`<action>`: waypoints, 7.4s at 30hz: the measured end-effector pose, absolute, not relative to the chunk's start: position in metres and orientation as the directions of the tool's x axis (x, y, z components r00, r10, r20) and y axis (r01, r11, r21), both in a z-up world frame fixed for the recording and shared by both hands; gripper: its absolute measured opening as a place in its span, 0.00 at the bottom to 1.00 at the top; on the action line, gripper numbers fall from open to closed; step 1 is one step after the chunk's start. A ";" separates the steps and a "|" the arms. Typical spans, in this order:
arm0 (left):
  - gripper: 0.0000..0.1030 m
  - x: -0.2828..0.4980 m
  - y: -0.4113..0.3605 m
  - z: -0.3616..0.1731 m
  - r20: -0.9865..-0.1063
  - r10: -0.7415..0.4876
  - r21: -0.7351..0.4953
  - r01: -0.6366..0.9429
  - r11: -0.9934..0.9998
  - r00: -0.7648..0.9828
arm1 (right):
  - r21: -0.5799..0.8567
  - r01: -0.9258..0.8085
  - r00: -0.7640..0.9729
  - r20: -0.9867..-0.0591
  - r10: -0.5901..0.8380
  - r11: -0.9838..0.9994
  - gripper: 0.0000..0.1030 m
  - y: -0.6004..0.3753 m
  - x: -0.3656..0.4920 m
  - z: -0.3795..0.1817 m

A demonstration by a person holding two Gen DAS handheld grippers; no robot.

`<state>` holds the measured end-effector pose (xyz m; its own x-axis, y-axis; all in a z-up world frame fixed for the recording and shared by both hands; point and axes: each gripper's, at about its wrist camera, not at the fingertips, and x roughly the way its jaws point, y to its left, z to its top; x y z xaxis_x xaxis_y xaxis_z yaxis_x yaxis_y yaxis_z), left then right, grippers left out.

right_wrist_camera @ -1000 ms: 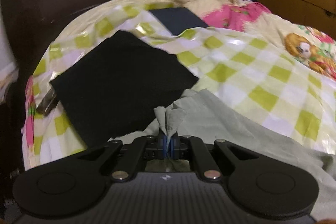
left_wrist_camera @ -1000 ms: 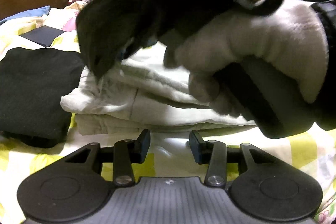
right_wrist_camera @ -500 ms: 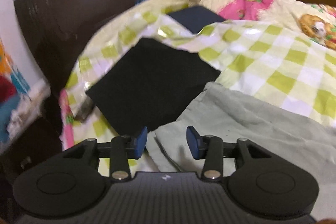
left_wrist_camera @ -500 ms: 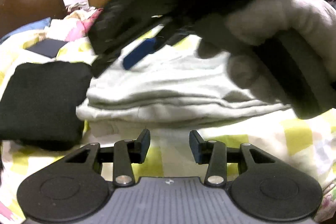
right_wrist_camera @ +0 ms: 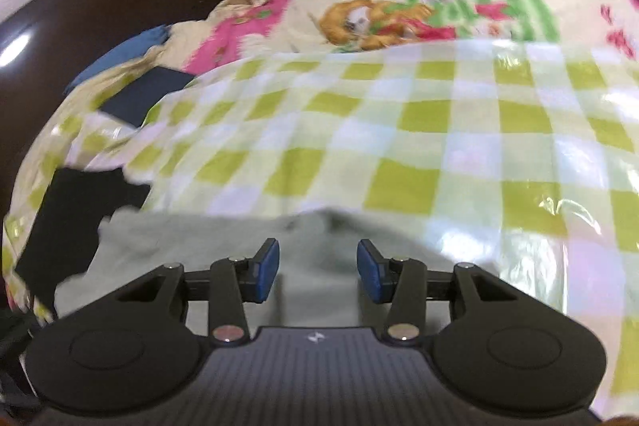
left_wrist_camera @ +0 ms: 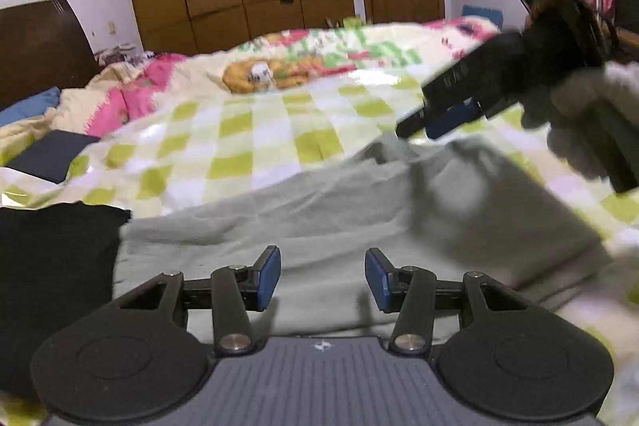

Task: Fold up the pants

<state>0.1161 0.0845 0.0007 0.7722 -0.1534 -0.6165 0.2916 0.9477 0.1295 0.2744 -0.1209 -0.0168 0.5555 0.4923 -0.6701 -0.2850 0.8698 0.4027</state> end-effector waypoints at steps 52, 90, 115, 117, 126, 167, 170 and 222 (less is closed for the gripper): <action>0.80 0.130 0.077 -0.038 -0.686 -0.027 0.242 0.263 0.934 0.727 | 0.006 -0.451 0.435 -0.872 0.225 0.892 0.06 -0.111 0.317 -0.027; 0.80 0.112 0.097 -0.029 -0.691 0.058 0.338 0.251 0.907 0.721 | 0.395 -0.231 0.509 -0.730 0.456 0.889 0.36 -0.179 0.187 -0.029; 0.80 0.117 0.072 -0.027 -0.706 0.007 0.293 0.283 0.913 0.708 | 0.779 -0.067 0.384 -0.557 0.737 0.624 0.49 -0.191 0.193 -0.086; 0.80 0.120 0.069 -0.027 -0.707 0.003 0.290 0.286 0.913 0.707 | 0.775 -0.057 0.396 -0.561 0.727 0.630 0.26 -0.188 0.195 -0.087; 0.80 0.118 0.028 -0.027 -0.731 -0.072 0.272 0.387 0.881 0.679 | 0.787 -0.007 0.497 -0.533 0.685 0.617 0.06 -0.236 0.176 -0.073; 0.80 0.090 -0.032 -0.028 -0.626 -0.069 0.326 0.342 0.881 0.776 | 0.575 -0.170 0.614 -0.573 0.543 0.800 0.07 -0.207 0.173 0.046; 0.81 0.079 -0.011 -0.026 -0.633 -0.073 0.295 0.327 0.898 0.770 | 0.509 -0.264 0.569 -0.604 0.559 0.819 0.07 -0.149 0.187 0.045; 0.89 0.050 0.115 0.006 -0.602 0.108 0.297 0.096 0.950 0.791 | 0.438 -0.392 0.365 -0.734 0.573 0.809 0.41 -0.037 0.201 -0.038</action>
